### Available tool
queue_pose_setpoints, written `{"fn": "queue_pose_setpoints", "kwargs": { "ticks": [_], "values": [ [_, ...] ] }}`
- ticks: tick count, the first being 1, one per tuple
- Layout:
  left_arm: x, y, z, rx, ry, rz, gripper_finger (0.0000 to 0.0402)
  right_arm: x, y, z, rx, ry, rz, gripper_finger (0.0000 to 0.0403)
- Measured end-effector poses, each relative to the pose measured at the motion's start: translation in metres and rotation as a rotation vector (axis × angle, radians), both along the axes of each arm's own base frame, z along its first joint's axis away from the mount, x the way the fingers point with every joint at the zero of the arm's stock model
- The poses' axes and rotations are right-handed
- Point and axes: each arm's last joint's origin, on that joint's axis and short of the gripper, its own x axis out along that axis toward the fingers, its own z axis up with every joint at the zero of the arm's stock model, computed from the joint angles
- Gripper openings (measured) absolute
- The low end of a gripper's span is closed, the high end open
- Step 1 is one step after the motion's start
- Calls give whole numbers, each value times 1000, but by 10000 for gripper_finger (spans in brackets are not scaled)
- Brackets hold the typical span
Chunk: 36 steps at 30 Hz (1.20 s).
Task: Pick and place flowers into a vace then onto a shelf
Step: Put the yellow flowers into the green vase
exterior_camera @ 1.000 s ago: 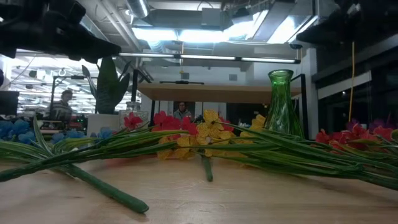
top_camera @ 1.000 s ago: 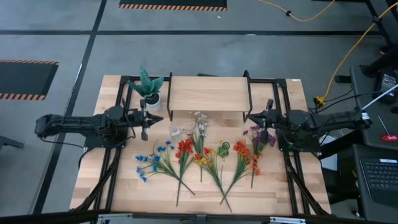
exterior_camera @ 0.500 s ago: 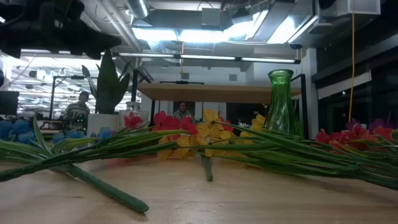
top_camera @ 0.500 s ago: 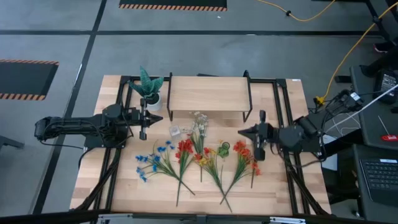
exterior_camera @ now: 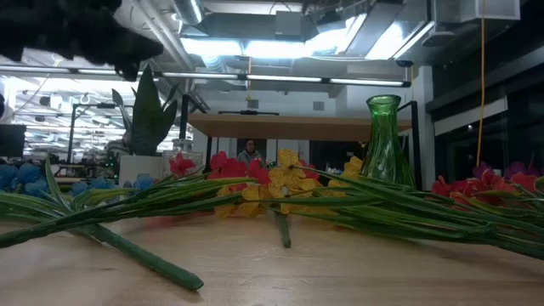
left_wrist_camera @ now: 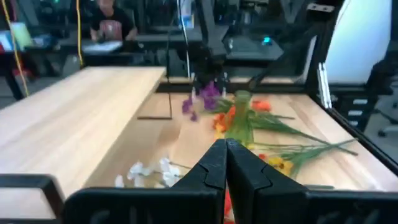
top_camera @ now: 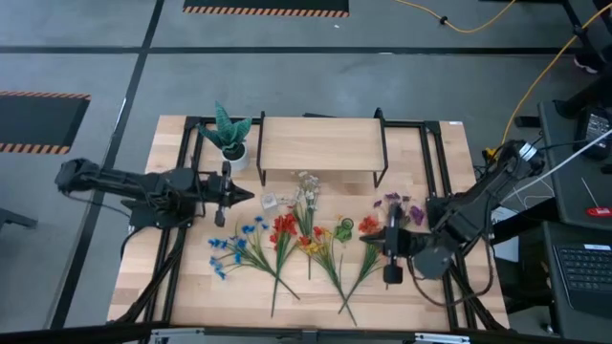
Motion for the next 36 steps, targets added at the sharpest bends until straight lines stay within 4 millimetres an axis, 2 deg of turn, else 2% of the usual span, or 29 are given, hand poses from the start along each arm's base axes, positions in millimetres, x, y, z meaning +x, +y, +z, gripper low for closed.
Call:
{"fn": "queue_pose_setpoints", "kwargs": {
  "ticks": [5,10,14,18,22,28,36],
  "values": [
    [17,-28,25,91,22,-84,2,4,5,-8,40,11,-32,0],
    [29,-55,43,155,49,-19,2,6,10,-15,60,26,-46,0],
    [38,-79,46,179,81,-29,3,6,16,-17,79,40,-49,0],
    [43,-96,38,194,113,3,2,15,26,-10,86,71,-61,0],
    [46,-104,29,149,140,30,3,30,41,-7,110,149,-55,0],
    [49,-109,22,138,167,28,3,50,66,-4,255,292,-25,0],
    [50,-110,21,173,173,23,3,70,88,-4,233,396,-70,0]
  ]
}}
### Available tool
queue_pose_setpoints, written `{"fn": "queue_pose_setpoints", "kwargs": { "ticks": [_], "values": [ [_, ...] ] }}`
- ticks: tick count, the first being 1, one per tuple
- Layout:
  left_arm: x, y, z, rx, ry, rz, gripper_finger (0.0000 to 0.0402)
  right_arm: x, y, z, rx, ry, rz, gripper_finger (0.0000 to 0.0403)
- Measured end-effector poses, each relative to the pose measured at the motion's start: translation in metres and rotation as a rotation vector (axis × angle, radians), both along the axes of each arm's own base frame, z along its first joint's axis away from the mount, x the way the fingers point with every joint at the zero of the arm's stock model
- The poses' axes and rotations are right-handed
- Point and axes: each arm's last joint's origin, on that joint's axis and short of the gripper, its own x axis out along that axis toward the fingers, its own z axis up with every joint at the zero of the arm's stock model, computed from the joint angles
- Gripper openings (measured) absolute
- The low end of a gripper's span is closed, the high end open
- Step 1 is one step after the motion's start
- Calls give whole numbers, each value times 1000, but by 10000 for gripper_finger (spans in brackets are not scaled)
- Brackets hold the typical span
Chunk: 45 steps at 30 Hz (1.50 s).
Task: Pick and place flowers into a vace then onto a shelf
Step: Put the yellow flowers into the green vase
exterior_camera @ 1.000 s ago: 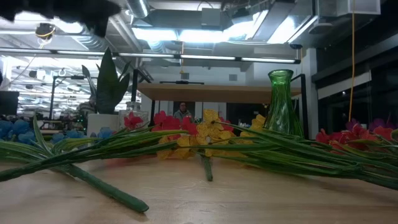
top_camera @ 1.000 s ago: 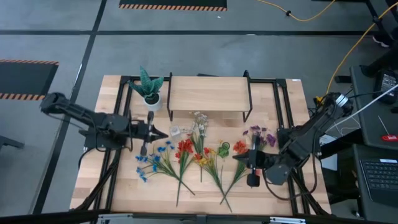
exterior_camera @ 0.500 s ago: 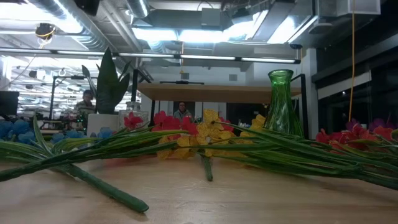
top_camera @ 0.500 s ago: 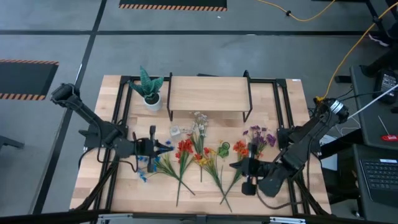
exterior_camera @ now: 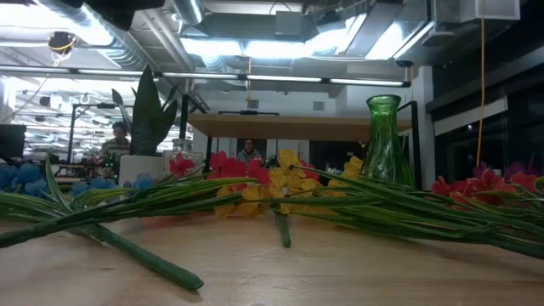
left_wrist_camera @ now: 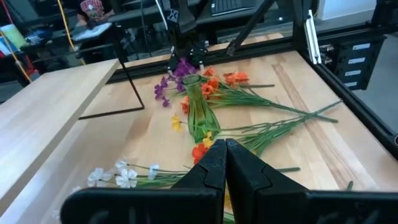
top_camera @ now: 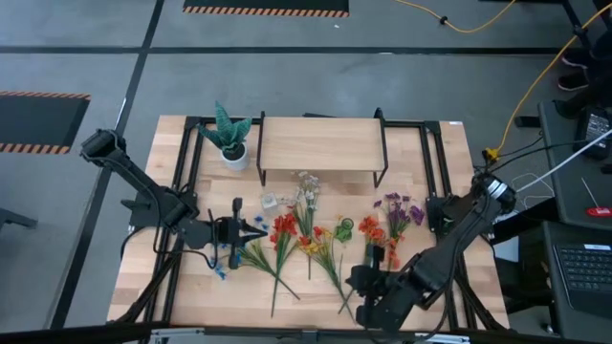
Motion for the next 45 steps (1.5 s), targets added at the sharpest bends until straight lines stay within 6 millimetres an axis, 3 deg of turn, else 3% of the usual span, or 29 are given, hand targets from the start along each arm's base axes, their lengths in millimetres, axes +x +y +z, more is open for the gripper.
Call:
{"fn": "queue_pose_setpoints", "kwargs": {
  "ticks": [21,37,45],
  "values": [
    [0,-1,0,37,9,-35,5,10,3,-11,-142,47,119,4],
    [0,-1,0,37,9,-35,6,10,2,-11,-123,45,94,54],
    [0,-1,0,38,9,-35,6,11,1,-11,-91,41,49,102]
  ]
}}
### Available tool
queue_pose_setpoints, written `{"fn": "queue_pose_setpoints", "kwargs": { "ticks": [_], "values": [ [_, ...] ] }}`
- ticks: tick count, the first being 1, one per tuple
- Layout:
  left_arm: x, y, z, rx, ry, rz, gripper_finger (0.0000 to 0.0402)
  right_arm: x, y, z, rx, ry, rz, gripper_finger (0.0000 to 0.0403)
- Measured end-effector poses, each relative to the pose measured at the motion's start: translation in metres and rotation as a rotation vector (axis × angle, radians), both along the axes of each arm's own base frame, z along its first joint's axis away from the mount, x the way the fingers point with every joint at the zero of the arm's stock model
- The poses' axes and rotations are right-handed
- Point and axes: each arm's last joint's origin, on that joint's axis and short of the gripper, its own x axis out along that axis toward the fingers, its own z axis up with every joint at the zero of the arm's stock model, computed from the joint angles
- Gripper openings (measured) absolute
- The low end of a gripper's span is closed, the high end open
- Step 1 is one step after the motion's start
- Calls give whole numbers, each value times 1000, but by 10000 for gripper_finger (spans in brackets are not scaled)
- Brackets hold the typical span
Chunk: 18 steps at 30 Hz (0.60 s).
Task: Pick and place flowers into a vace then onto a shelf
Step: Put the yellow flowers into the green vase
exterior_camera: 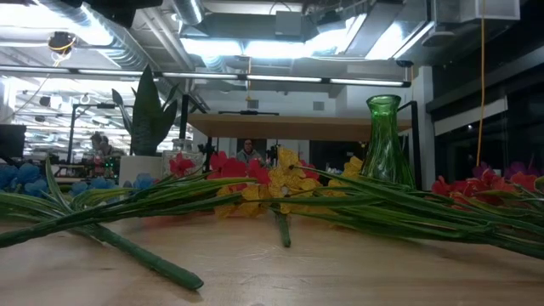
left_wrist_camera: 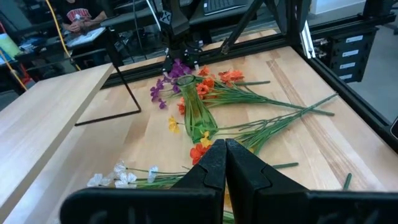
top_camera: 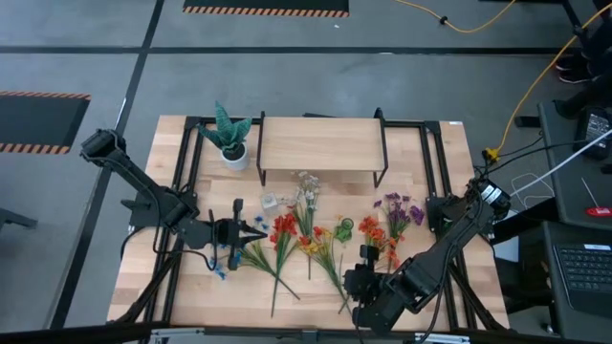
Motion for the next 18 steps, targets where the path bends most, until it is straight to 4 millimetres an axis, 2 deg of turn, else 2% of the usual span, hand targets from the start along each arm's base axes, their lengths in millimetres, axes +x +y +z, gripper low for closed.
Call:
{"fn": "queue_pose_setpoints", "kwargs": {
  "ticks": [11,18],
  "values": [
    [0,0,0,0,0,0,3,0,0,0,0,0,1,174],
    [0,0,0,0,0,0,4,0,0,0,4,0,-4,197]
  ]
}}
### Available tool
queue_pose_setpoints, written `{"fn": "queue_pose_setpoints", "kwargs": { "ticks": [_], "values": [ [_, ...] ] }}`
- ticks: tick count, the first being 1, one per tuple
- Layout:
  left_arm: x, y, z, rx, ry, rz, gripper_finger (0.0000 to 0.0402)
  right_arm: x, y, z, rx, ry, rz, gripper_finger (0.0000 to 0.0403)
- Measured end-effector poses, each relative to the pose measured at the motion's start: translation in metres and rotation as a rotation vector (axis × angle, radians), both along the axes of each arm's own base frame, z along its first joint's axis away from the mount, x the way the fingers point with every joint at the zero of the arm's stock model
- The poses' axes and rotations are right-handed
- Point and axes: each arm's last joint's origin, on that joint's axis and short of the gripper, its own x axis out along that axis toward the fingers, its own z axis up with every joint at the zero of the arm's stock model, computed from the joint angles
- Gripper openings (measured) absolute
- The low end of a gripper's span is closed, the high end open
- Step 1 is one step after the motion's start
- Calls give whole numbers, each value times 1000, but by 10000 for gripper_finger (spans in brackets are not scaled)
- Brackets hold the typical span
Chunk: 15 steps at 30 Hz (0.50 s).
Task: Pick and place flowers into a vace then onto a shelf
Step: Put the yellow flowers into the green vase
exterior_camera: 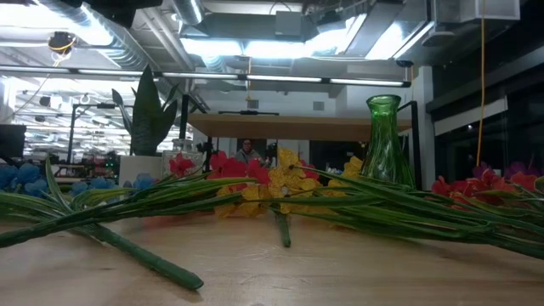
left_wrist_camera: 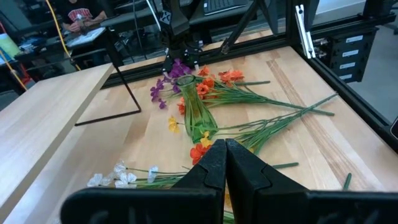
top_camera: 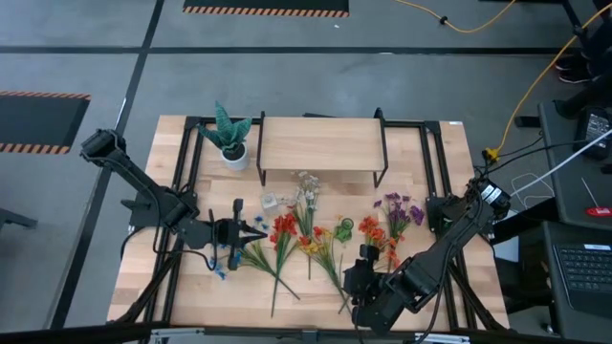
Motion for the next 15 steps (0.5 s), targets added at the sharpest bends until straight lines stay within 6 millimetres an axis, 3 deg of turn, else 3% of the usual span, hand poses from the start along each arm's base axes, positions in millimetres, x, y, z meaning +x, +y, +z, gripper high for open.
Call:
{"fn": "queue_pose_setpoints", "kwargs": {
  "ticks": [15],
  "values": [
    [0,0,0,0,0,0,4,1,1,-2,12,5,-15,201]
  ]
}}
